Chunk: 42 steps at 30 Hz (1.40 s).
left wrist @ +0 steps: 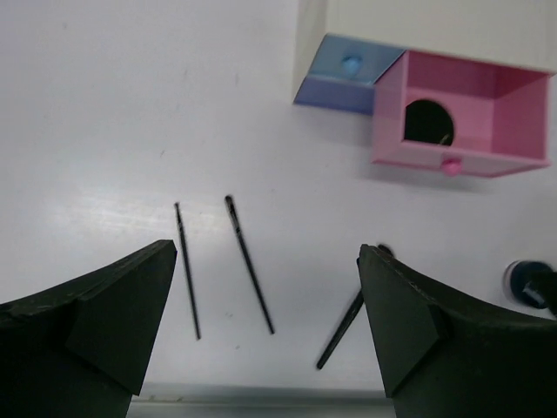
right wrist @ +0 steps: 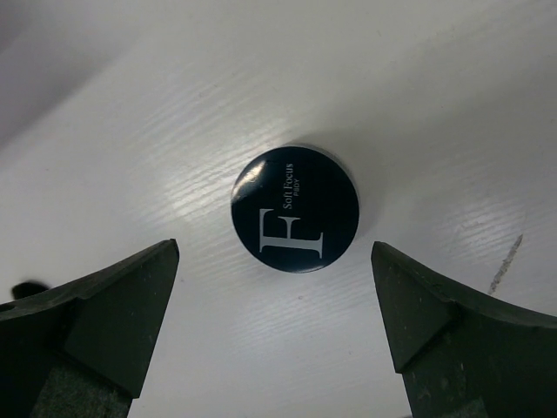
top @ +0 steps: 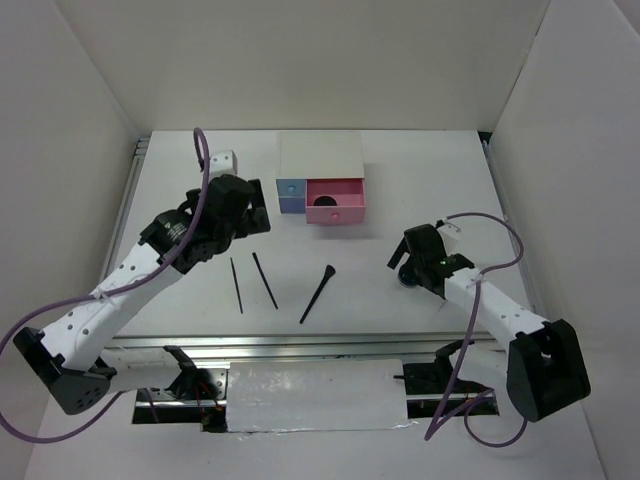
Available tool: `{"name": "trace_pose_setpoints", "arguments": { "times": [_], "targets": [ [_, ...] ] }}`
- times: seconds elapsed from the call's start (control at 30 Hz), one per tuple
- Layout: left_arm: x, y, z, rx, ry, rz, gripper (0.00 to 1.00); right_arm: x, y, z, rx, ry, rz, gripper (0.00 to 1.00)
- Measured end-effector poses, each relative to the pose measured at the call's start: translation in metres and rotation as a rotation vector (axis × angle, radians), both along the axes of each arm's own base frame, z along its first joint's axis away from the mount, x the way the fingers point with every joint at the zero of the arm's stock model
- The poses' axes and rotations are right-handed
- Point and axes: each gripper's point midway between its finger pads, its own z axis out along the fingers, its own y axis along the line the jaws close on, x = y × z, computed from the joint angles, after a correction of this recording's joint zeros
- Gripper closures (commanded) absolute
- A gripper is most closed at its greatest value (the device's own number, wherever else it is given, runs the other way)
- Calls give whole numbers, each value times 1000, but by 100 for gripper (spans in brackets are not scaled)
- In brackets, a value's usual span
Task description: Organize the makeup
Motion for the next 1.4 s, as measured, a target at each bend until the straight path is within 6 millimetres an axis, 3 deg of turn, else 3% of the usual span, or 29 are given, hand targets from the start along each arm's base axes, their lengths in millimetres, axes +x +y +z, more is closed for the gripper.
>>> {"name": "trace_pose_setpoints", "arguments": {
  "times": [0.27, 0.4, 0.6, 0.67, 0.77, 0.9, 1.03, 1.13, 1.2, 1.3, 1.4],
  "targets": [
    [-46, 29, -69, 90, 160, -12, 1, -2, -10, -25, -16, 130, -47, 0],
    [-59, 39, -69, 74, 145, -17, 1, -1, -11, -34, -13, 185, -49, 0],
    [-63, 38, -64, 43, 127, -36, 1, 8, -5, -43, -11, 244, -37, 5],
    [-65, 39, -63, 39, 125, -40, 1, 9, -4, -44, -12, 252, -36, 13],
    [-67, 40, -61, 33, 114, -44, 1, 8, -4, -44, -12, 256, -27, 38],
    [-69, 44, -57, 37, 101, -50, 0, 8, -3, -44, -10, 259, -10, 54],
    [-74, 49, -56, 47, 105, -48, 1, 8, -2, -42, -8, 255, 5, 62],
    [-78, 55, -54, 63, 97, -50, 1, 10, -1, -28, -7, 213, 23, 63],
    [-79, 59, -53, 73, 82, -48, 1, 14, -1, -8, -13, 160, 33, 64],
    [-82, 67, -62, 97, 83, -29, 1, 26, 8, 34, -13, 51, 70, 64],
    [-82, 68, -70, 119, 103, -26, 1, 44, 38, 95, -4, -87, 165, 64]
  ]
}}
